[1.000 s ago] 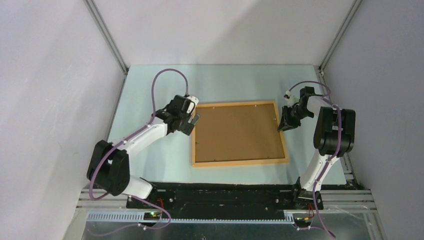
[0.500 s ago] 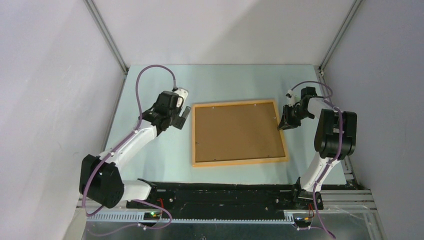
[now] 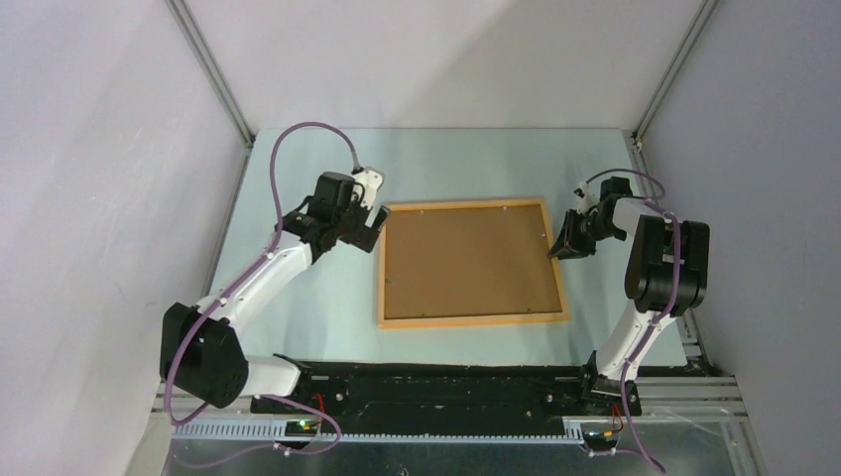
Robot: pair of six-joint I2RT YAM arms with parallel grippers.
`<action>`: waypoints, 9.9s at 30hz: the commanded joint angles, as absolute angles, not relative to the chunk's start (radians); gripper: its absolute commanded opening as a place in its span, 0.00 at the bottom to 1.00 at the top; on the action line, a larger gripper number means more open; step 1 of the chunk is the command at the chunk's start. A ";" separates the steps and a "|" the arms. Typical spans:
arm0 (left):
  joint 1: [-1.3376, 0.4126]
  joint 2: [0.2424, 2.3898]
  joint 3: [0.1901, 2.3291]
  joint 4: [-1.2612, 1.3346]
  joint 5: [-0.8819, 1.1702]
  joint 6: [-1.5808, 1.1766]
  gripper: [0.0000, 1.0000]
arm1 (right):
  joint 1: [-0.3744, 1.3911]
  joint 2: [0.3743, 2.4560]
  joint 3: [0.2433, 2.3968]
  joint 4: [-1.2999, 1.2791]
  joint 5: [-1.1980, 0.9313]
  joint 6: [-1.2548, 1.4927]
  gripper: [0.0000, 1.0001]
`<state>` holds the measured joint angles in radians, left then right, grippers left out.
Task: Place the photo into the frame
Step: Install the photo frame at the center of the board, then turn over the photo frame at the center of the board.
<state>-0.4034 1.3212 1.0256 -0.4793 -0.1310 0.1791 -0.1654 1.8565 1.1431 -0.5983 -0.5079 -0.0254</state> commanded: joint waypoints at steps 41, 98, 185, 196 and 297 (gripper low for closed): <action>-0.549 1.407 1.102 -0.451 0.080 0.236 1.00 | -0.206 2.005 1.399 -0.648 -0.410 -0.116 0.31; -0.508 1.191 1.034 -0.409 -0.331 0.342 1.00 | -0.125 1.094 1.069 -0.674 -0.373 -0.304 0.99; -0.868 1.162 1.026 -0.535 -0.235 0.610 0.98 | 0.522 1.428 1.228 -1.031 -0.318 -0.729 0.00; -1.041 1.385 1.253 -0.539 -0.270 0.747 0.98 | 0.391 1.484 1.517 -1.312 -0.589 -0.764 0.00; -0.950 1.575 1.942 -1.217 -0.072 0.822 0.00 | 0.557 1.135 1.430 -1.074 -0.100 -0.806 0.80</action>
<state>-0.9569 1.6047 1.8835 -1.2434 -0.0818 0.8131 0.5587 1.1320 1.4269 -1.1225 -0.1131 -0.7986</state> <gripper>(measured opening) 0.285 0.828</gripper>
